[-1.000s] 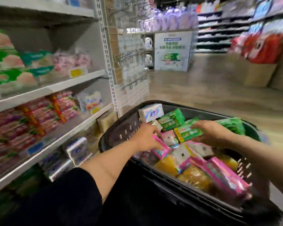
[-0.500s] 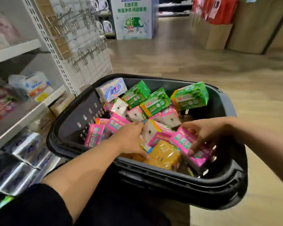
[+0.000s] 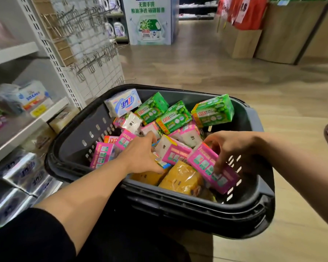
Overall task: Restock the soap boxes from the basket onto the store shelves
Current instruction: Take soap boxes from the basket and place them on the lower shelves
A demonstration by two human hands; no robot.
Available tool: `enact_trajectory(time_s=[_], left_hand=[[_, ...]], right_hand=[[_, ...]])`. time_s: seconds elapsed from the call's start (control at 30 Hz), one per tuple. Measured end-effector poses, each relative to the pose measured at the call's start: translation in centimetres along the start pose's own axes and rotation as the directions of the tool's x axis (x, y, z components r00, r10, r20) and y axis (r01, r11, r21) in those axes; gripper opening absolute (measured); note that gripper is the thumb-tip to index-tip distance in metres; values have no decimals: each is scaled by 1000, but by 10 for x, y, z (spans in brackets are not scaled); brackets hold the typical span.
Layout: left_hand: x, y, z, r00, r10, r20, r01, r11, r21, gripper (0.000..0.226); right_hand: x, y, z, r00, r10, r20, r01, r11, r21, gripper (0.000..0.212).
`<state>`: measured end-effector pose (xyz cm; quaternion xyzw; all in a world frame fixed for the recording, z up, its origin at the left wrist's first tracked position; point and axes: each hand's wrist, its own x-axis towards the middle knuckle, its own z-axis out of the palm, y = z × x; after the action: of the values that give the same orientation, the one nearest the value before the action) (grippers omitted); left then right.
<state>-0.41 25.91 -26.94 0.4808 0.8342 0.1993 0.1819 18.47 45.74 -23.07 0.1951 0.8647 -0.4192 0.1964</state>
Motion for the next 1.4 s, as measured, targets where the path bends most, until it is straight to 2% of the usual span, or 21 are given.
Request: enact_trajectory(time_s=[0.07,0.13,0.23,0.3,0.37,0.43,0.47,0.53,0.57,0.67,0.7,0.77,0.87,0.93,1.03,1.07,1.27,1.4], left_hand=[[0,0,-2,997,-20,-77,14,997,-75,79],[0,1,-6,977,-70,-203,35,984,-173,67],[2,-1,-10,899,-158,-409,30,953,-302,51],[1,-1,-10,884,-145,-445,13,958,-286,46],[2,-2,-5,947,-46,-317,18,996,-89,46],[6,-2,3,995,24,-94,-7,984,177,40],[7,-1,4,999,33,-37,-23,968,250,35],[7,2,2,999,33,-18,-27,962,272,32],[5,3,1,1000,16,-11,-13,962,274,39],[2,2,1,986,-127,110,67,898,436,94],[1,2,2,977,-165,132,86,880,466,106],[1,3,3,978,-170,124,110,914,390,105],[-2,6,-2,991,-125,41,115,972,205,83],[-8,6,-10,993,-103,-59,110,986,126,76],[-22,6,-33,967,-75,-243,74,997,-14,65],[-28,5,-43,951,-76,-298,54,995,-83,61],[-80,-27,-102,787,-174,-592,-91,917,-389,51],[-148,-68,-138,622,-342,-704,-166,822,-545,49]], right_hand=[[0,4,-2,995,-77,-70,77,997,-3,44],[0,8,-3,970,-175,-166,187,981,55,53],[0,13,-3,886,-292,-361,333,941,56,72],[1,13,-3,810,-342,-476,357,932,-62,75],[5,15,0,758,-406,-510,274,908,-317,81],[11,15,6,769,-430,-474,154,843,-516,84],[13,15,8,784,-428,-450,119,815,-567,84],[15,12,13,809,-429,-402,110,782,-614,82],[16,12,14,810,-440,-388,121,772,-624,79],[15,11,16,803,-453,-387,123,762,-636,67],[15,11,16,812,-437,-386,103,759,-643,65],[13,10,17,830,-402,-386,59,752,-657,62],[9,5,16,819,-413,-399,11,706,-708,62],[7,4,14,771,-470,-430,12,686,-728,70],[3,-5,10,647,-519,-558,118,791,-600,81],[3,-12,9,600,-545,-586,157,798,-582,82],[23,-98,3,369,-709,-601,313,704,-637,83],[47,-177,22,259,-796,-548,457,601,-656,81]])
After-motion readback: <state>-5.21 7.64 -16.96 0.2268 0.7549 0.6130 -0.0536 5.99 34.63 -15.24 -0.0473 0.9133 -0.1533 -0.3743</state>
